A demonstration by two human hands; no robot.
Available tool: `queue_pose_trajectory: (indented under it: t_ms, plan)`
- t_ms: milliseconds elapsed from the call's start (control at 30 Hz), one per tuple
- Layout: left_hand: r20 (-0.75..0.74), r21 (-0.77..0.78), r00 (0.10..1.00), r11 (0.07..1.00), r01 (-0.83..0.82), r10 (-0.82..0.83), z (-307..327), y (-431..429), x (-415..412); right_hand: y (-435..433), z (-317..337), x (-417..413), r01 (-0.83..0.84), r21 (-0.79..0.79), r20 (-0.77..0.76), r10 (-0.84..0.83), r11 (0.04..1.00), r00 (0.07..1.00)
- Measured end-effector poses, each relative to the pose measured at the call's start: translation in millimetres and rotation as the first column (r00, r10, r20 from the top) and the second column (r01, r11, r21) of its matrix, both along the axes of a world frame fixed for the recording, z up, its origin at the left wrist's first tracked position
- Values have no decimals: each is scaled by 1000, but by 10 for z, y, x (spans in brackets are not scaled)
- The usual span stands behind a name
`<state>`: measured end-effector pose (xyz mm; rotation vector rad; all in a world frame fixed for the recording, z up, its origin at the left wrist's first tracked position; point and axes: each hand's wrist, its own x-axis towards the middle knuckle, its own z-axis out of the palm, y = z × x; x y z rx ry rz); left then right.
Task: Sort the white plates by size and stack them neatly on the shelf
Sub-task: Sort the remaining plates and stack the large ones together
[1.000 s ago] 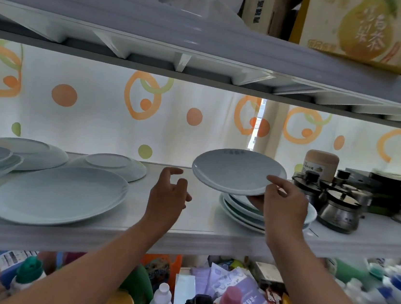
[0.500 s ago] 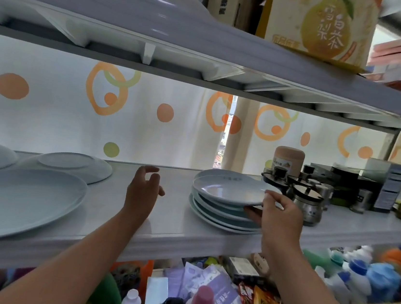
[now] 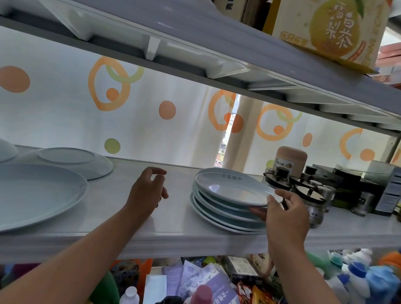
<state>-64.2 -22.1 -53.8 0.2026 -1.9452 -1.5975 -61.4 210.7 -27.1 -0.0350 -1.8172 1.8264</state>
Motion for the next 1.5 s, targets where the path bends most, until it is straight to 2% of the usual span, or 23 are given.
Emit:
queue_pose_trajectory:
  t_ms: [200,433,667,933,1133,1233,1367,1500]
  plan:
    - [0,-4,1000,1000,8,-8,-3,4,2,38,-39,63,67,183,-61,-57,981,997]
    - [13,-10,1000,1000,12,-12,-10,-9,-11,12,-28,134,91,405,-86,-61,910,994]
    - [21,-24,1000,1000,16,-15,-15,-6,-5,-48,-38,170,114,450,-115,-69,886,991]
    - [5,24,1000,999,-24,24,46,46,34,-361,26,247,-36,397,-82,75,917,994]
    - [-24,44,1000,999,0,1,280,81,236,-863,42,278,-136,457,-93,200,879,975]
    - [-50,-1,998,999,-38,37,475,-115,430,-1221,60,281,-202,475,-118,289,857,950]
    - [-38,-82,986,983,-167,165,620,-579,664,-1749,26,290,-272,502,-163,399,821,902]
    - [33,-274,945,912,-305,326,664,-1063,848,-2200,-67,231,-275,466,-262,428,841,865]
